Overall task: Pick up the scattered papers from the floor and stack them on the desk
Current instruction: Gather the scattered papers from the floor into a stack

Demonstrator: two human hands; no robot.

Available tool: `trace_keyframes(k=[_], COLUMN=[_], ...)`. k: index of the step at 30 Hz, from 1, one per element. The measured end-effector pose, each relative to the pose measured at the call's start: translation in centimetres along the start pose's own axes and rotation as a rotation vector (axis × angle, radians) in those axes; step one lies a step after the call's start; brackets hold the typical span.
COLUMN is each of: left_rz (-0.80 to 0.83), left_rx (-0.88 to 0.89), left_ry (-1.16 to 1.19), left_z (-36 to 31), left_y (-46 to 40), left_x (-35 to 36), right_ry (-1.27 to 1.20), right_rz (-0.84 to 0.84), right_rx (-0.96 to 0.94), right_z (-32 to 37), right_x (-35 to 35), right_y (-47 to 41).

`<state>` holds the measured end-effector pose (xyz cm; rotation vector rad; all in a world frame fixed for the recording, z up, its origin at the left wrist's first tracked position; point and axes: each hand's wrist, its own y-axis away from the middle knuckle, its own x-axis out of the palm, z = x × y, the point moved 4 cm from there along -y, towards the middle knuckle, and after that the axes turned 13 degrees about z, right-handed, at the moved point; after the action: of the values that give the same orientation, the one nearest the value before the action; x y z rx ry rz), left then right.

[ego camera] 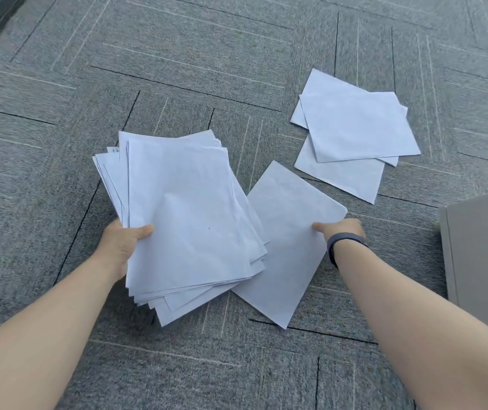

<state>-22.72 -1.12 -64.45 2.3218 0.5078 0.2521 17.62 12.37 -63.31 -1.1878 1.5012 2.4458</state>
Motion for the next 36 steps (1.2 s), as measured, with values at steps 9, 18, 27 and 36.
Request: trace_keyframes(k=[9,18,27,36], left_rz=[0.016,0.008,0.068,0.088], left_rx=[0.009,0.012,0.016,0.002], left_ry=[-0.001,-0.042,-0.066,-0.014], left_z=[0.0,0.0,0.2,0.2], left_y=[0.1,0.3,-0.5,-1.1], left_x=[0.6,-0.1,0.7,1.0], right_ry=[-0.090,-0.126,0.095,-0.070], right_rz=[0.006,-0.249,-0.397,-0.330], right_rx=[-0.018,-0.623,-1.202,-1.161], right_z=[0.3,5.7,15.4,18.1], right_x=[1.1,-2.0,-2.7,-3.2], right_y=[0.5,5.0,14.0,15.1])
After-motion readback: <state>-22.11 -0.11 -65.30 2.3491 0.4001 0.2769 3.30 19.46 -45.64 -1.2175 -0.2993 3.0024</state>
